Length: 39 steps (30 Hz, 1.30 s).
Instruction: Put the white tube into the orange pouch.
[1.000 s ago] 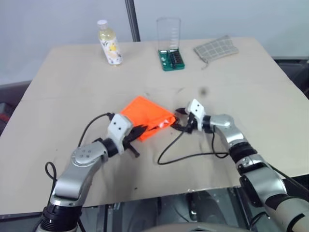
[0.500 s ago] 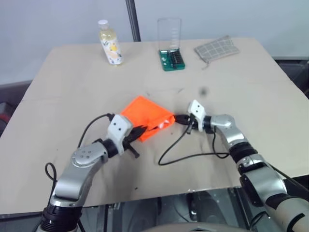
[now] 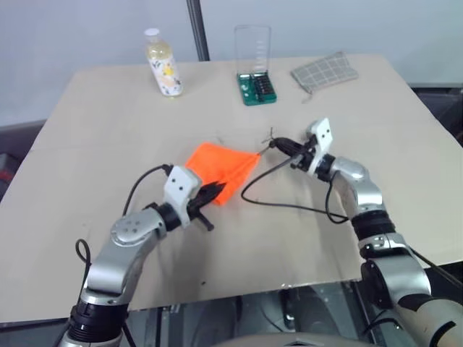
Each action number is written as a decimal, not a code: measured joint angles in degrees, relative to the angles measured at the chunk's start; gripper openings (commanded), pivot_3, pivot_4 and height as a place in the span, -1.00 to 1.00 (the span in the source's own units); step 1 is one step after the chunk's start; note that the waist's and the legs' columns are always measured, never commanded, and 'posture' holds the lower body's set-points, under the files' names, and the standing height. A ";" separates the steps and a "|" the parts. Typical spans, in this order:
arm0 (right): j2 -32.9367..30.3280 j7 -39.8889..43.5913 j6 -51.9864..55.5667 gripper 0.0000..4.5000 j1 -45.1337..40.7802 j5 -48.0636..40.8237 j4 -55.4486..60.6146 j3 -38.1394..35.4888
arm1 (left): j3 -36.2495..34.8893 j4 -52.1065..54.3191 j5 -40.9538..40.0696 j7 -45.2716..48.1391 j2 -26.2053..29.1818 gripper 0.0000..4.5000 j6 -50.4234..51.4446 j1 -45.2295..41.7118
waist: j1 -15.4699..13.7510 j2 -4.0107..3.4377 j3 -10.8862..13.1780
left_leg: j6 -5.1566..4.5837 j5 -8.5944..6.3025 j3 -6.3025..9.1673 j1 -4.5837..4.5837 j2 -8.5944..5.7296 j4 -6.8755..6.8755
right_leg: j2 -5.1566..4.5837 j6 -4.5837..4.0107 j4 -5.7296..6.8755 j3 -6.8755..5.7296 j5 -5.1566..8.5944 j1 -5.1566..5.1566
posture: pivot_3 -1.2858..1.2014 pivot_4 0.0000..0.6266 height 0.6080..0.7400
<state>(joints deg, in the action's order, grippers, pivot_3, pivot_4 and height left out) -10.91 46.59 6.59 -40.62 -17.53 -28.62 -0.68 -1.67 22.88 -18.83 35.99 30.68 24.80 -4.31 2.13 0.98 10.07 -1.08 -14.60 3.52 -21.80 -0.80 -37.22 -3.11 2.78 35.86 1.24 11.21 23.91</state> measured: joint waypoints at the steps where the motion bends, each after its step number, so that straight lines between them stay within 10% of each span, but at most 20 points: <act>1: 0.03 -0.88 1.69 -1.00 0.56 -0.90 2.24 -0.23 | -0.42 -0.07 -0.80 -0.05 -0.83 -0.75 -0.01 -0.32 | -0.06 0.00 0.00 | 0.00 0.00 0.00 -0.01 0.00 0.00 | -0.02 0.00 0.00 0.00 0.00 0.00 | 0.03 -0.52 1.00; 5: -0.10 -3.57 6.18 -1.00 2.05 -2.21 10.17 -1.27 | -2.12 -1.05 -3.04 -0.70 -1.38 -0.23 1.50 -1.84 | -0.17 0.00 0.00 | 0.00 0.00 0.00 -0.03 -0.02 -0.01 | -0.01 0.00 0.00 -0.04 0.00 0.00 | 0.03 -0.52 1.00; 19: -3.02 -4.01 -2.55 -1.00 0.76 9.14 22.88 10.00 | -11.68 -1.59 -36.13 -6.62 -5.78 -0.23 19.91 -26.06 | 0.06 0.04 0.01 | 0.24 0.14 0.00 -0.06 -0.12 -0.11 | 0.01 0.02 0.00 -0.11 0.01 0.00 | 0.03 -0.52 1.00; 39: -1.94 -6.98 -7.35 -1.00 -1.48 11.02 20.82 10.01 | -6.87 -6.63 -28.87 -4.85 -6.62 -0.23 16.12 -21.25 | -0.22 0.05 0.02 | 0.19 0.11 0.00 -0.09 -0.11 -0.06 | 0.02 0.01 -0.03 -0.08 0.01 0.02 | 0.03 -0.52 1.00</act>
<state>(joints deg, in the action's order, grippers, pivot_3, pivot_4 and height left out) -12.85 39.61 -0.76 -42.11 -6.51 -7.80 9.33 -8.54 16.25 -47.70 31.15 24.06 40.92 -25.56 1.91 1.03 10.09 -0.89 -14.49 3.51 -21.89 -0.91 -37.28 -3.09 2.79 35.82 1.16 11.21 23.93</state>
